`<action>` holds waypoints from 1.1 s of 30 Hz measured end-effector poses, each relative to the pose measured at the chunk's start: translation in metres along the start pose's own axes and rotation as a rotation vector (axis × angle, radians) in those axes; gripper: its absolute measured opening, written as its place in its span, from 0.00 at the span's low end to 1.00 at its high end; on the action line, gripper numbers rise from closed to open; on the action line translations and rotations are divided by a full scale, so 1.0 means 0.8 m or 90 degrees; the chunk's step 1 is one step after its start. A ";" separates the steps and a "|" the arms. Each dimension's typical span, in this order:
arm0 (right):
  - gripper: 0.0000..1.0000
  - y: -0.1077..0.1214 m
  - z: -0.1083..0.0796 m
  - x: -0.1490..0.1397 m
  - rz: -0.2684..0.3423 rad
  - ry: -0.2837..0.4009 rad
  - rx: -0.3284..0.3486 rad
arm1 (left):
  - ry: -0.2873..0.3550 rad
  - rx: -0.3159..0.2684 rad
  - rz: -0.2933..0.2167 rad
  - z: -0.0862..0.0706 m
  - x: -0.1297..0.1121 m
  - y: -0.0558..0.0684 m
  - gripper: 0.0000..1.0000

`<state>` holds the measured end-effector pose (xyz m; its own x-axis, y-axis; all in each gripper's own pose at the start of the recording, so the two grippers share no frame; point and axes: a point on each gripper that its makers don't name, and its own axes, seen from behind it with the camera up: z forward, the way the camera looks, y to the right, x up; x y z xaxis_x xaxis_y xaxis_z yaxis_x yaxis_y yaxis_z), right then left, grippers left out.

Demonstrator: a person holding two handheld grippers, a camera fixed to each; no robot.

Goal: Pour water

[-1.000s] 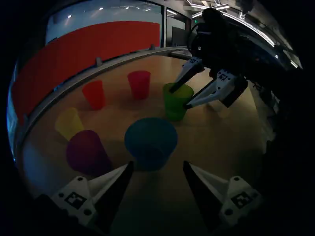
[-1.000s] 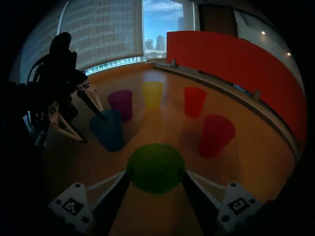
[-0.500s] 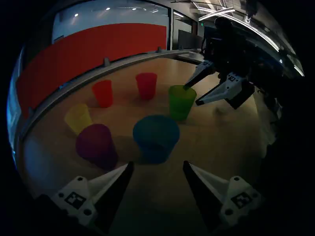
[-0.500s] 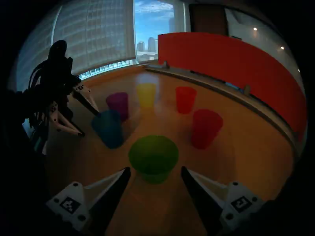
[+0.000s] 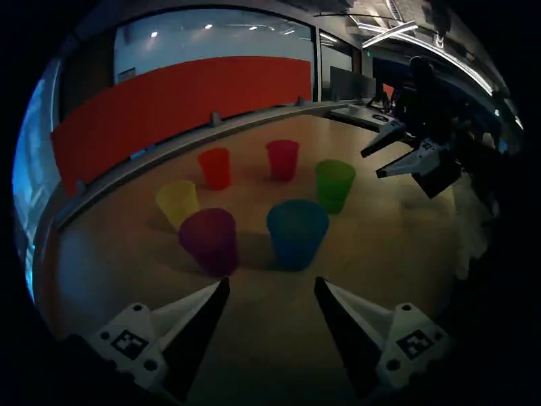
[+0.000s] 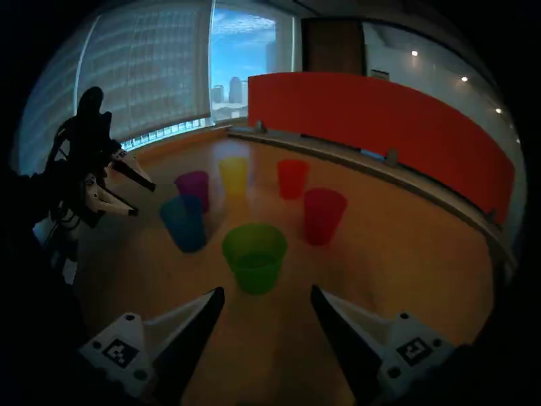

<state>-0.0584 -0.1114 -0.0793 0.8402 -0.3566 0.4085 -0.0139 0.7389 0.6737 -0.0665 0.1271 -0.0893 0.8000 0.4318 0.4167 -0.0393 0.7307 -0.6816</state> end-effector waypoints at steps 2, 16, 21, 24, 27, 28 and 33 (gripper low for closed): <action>0.99 0.003 -0.007 0.002 0.009 0.011 -0.011 | 0.013 0.020 -0.009 -0.006 0.003 -0.010 0.93; 1.00 0.038 -0.038 0.033 0.056 0.088 -0.109 | 0.086 0.113 -0.064 -0.032 0.024 -0.058 0.93; 1.00 0.067 -0.055 0.054 0.085 0.147 -0.175 | 0.133 0.174 -0.096 -0.051 0.037 -0.090 0.93; 0.99 0.089 -0.069 0.068 0.100 0.191 -0.227 | 0.168 0.213 -0.117 -0.065 0.045 -0.110 0.93; 0.99 0.110 -0.083 0.078 0.112 0.230 -0.278 | 0.202 0.253 -0.130 -0.080 0.054 -0.128 0.93; 0.99 0.116 -0.087 0.080 0.116 0.242 -0.294 | 0.214 0.270 -0.131 -0.086 0.057 -0.135 0.93; 0.99 0.136 -0.107 0.089 0.134 0.293 -0.358 | 0.267 0.346 -0.134 -0.113 0.074 -0.161 0.93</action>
<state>0.0464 -0.0074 -0.0295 0.9936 0.0083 0.1124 -0.0245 0.9893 0.1435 0.0399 0.0110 -0.0315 0.9818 0.0932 0.1657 -0.0645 0.9832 -0.1705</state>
